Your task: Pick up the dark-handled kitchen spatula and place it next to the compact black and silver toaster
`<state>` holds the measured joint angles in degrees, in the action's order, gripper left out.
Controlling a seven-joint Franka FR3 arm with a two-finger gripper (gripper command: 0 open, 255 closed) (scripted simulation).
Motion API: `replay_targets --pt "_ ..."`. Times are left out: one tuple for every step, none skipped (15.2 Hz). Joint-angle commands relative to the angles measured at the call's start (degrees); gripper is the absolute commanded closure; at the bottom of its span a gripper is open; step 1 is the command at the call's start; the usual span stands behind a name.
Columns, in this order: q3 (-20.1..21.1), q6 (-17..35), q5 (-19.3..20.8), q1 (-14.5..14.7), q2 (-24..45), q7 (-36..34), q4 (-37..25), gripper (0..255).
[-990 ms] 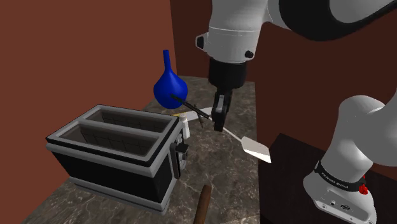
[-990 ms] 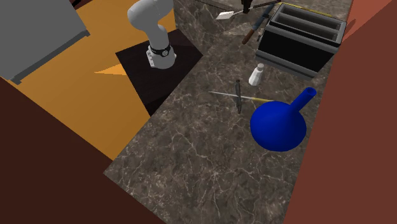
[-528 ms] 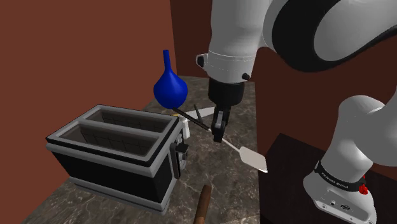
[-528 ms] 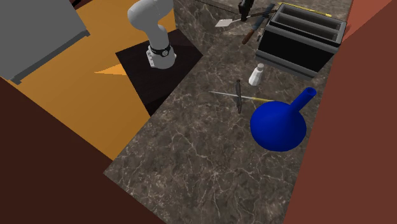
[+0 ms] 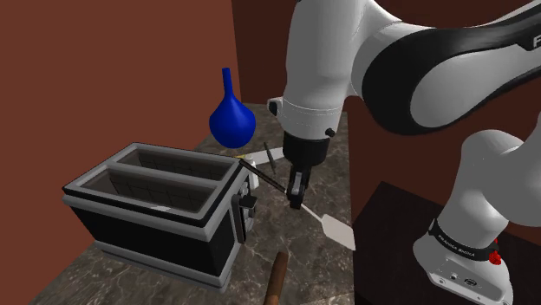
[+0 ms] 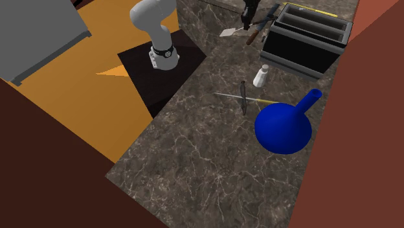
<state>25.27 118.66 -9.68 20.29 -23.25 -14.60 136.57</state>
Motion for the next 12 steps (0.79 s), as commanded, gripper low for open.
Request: replay_targets --pt "0.2 1.8 0.0 0.0 0.5 0.1 1.3 255" --pt "0.3 2.6 0.0 0.0 0.8 0.0 1.9 255" --pt "0.5 3.5 0.0 0.0 1.1 -0.1 2.4 255" --pt "0.6 4.3 0.0 -0.1 1.4 -0.1 3.0 255" --pt "0.8 5.2 0.0 -0.1 1.8 -0.2 3.5 255" --pt "1.0 6.0 0.1 -0.1 2.1 -0.3 4.0 255" --pt "1.1 6.9 0.1 -0.1 2.5 -0.3 4.5 255" --pt "1.3 7.7 0.2 -0.2 2.9 -0.4 5.0 255" --pt "1.4 8.6 0.2 -0.2 3.3 -0.5 5.4 255" --pt "1.6 9.5 0.3 -0.2 3.7 -0.6 5.9 255" --pt "1.8 10.4 0.4 -0.3 4.2 -0.7 6.4 255" --pt "1.9 11.2 0.5 -0.3 4.6 -0.8 6.8 255"
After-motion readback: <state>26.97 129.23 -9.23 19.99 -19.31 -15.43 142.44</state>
